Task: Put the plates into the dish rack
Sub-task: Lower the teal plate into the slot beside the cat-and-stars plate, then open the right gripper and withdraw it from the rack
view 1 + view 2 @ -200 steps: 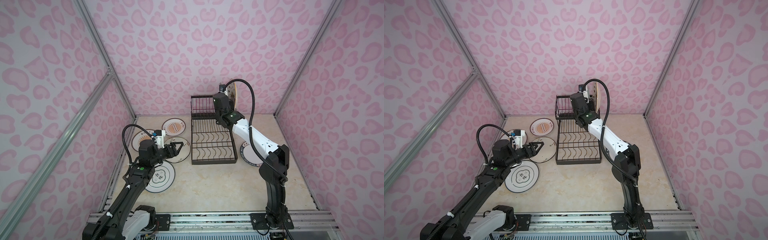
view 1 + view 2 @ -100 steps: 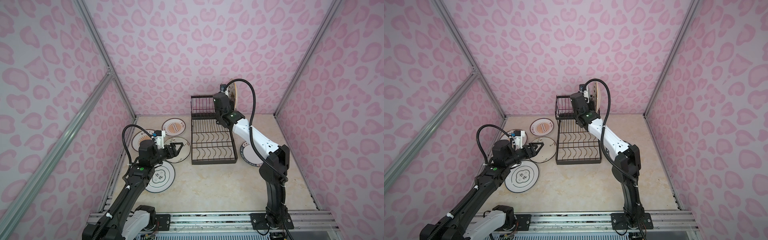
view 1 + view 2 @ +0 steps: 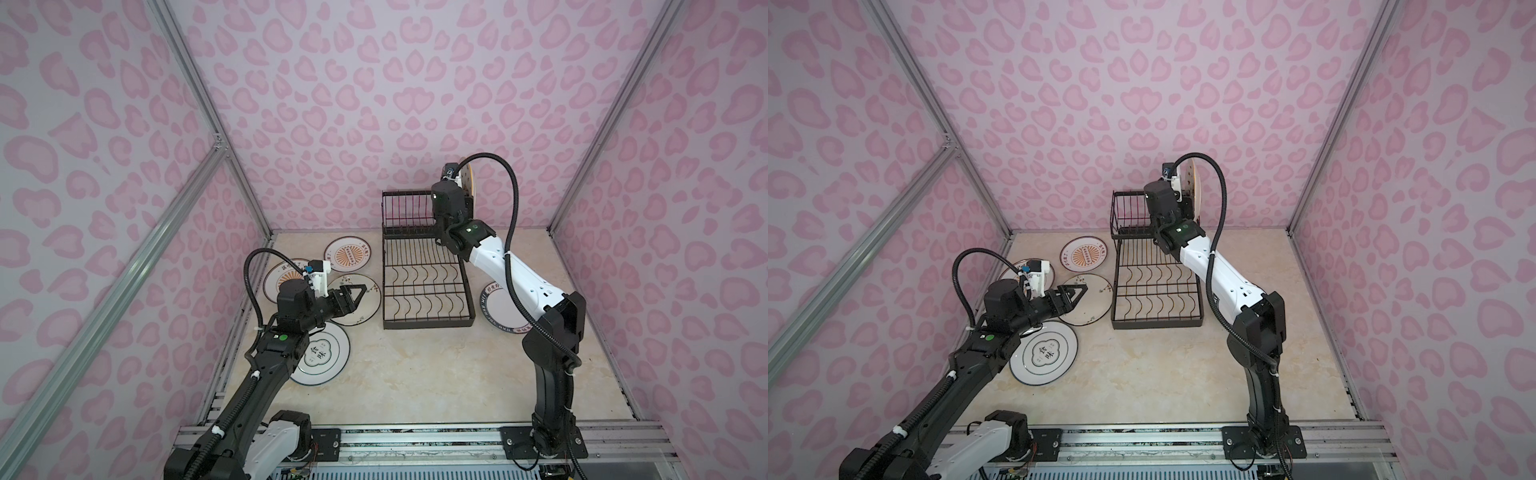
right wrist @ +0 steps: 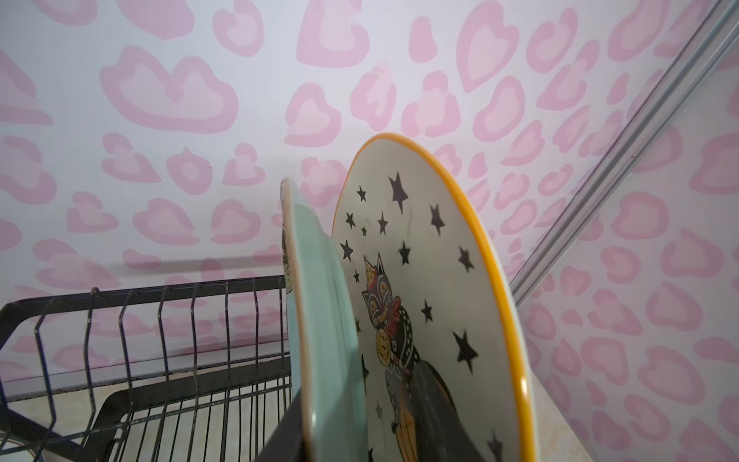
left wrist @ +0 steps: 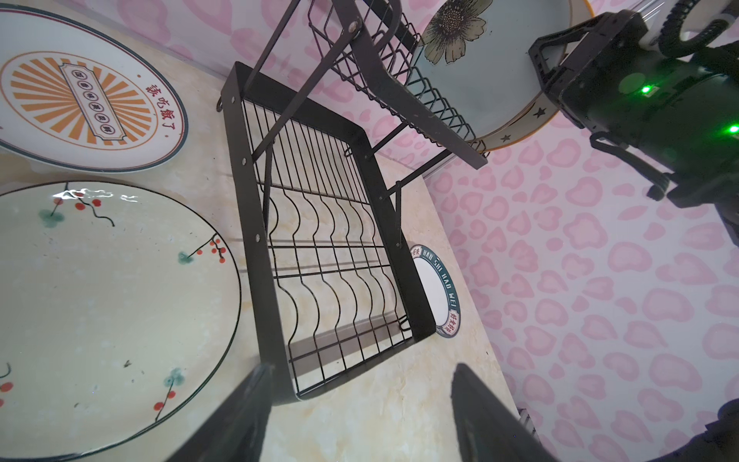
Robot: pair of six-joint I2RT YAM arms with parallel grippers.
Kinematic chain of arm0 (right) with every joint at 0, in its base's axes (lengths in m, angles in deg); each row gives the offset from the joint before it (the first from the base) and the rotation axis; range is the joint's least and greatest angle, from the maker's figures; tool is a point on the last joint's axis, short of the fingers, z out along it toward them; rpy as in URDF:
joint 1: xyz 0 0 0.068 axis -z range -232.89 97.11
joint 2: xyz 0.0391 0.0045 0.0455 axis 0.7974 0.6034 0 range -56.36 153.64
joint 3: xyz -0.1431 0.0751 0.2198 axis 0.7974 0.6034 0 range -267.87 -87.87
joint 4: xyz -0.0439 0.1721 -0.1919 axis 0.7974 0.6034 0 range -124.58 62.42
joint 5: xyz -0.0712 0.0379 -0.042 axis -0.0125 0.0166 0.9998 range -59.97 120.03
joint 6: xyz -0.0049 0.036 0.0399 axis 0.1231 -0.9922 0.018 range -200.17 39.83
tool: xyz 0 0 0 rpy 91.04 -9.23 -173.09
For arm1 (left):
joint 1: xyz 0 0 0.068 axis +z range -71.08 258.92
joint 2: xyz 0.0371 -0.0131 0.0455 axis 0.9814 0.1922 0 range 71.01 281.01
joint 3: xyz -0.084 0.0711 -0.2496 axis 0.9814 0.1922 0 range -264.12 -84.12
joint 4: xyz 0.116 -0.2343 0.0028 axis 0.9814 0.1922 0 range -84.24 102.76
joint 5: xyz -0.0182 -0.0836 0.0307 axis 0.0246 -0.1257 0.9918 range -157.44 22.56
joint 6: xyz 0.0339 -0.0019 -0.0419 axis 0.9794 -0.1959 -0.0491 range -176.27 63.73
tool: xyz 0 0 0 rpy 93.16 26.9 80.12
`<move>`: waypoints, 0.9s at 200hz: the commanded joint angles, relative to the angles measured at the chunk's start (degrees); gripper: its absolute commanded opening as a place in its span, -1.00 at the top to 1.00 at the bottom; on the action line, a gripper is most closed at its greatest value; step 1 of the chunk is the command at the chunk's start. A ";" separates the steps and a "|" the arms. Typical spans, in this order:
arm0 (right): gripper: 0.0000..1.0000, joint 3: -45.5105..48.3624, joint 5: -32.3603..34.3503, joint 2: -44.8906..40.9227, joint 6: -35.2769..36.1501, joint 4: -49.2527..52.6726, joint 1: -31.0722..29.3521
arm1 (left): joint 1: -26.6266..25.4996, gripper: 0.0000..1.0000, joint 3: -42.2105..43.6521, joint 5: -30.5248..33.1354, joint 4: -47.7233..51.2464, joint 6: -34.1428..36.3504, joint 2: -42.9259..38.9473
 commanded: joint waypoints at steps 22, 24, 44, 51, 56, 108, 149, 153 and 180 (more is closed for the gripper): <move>0.30 0.60 0.41 -0.74 1.05 -2.19 0.19 | 0.02 -0.46 -0.84 0.09 -1.00 0.44 0.00; 0.30 0.65 0.43 -0.73 1.05 -2.20 0.24 | 0.04 -0.46 -0.90 0.12 -1.03 0.44 0.00; 0.31 1.20 -0.25 -1.28 0.92 -2.58 0.31 | 0.01 -0.46 -0.82 0.20 -1.08 0.44 0.13; 0.31 1.56 -0.64 -1.63 0.88 -2.87 0.32 | 0.05 -0.46 -0.78 0.18 -1.06 0.44 0.17; 0.31 1.91 -1.09 -1.95 0.72 -3.19 0.31 | -0.02 -0.46 -0.74 0.27 -1.08 0.44 0.23; 0.31 6.58 -6.38 -6.85 0.26 -7.08 -0.02 | 0.04 -0.46 -0.37 1.33 -1.07 0.71 1.51; 0.31 12.63 -8.94 -13.07 0.55 -9.40 -0.02 | 0.03 -0.46 0.97 3.43 -1.60 1.52 3.04; 0.32 13.78 -9.05 -14.02 0.53 -9.91 -0.03 | 0.03 -0.46 1.24 3.74 -1.62 1.56 3.31; 0.32 22.84 -16.83 -21.51 -0.93 -13.04 1.49 | -0.38 -0.46 3.01 4.74 -3.52 1.26 5.54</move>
